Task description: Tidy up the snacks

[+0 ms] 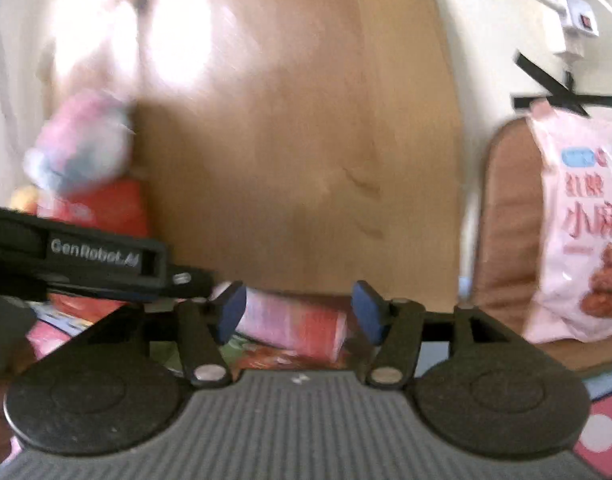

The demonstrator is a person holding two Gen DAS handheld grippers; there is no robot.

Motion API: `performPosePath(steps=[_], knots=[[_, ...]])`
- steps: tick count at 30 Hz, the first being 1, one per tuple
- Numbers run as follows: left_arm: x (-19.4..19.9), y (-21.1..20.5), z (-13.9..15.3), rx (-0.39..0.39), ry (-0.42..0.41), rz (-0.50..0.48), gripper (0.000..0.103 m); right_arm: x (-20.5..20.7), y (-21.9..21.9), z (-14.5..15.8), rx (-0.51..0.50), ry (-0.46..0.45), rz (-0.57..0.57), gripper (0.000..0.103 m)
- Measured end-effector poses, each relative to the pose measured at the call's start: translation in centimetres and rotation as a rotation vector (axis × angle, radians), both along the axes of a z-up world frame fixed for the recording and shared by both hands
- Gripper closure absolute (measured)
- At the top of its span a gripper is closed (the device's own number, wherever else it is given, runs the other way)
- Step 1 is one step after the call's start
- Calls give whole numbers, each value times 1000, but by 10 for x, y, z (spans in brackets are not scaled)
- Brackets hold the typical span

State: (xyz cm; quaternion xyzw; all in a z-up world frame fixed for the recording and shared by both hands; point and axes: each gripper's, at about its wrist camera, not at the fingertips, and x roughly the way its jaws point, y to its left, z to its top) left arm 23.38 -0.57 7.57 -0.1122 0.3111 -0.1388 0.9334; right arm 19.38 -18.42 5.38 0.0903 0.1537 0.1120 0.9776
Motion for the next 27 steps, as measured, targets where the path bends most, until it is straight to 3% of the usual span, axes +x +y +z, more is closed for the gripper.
performPosePath(steps=[3,8,12,15,24,27], knots=[[-29,25,-1,-32,-33,18,42,-25,-15,0,79,2,51,42],[-78,66,-15,-83,4,49,42,-69,-15,-9,201,85,175,42],[-115,86,-33,-85,57,80,42,-103,14,-17,142,124,310,42],[-139,97,-41,-96,80,97,42,-115,44,-20,32,132,385,42],[-173,122,-47,-133,101,127,42,-125,80,-19,-54,180,444,43],[-173,114,-46,-124,88,88,42,-133,71,-33,-33,262,468,58]])
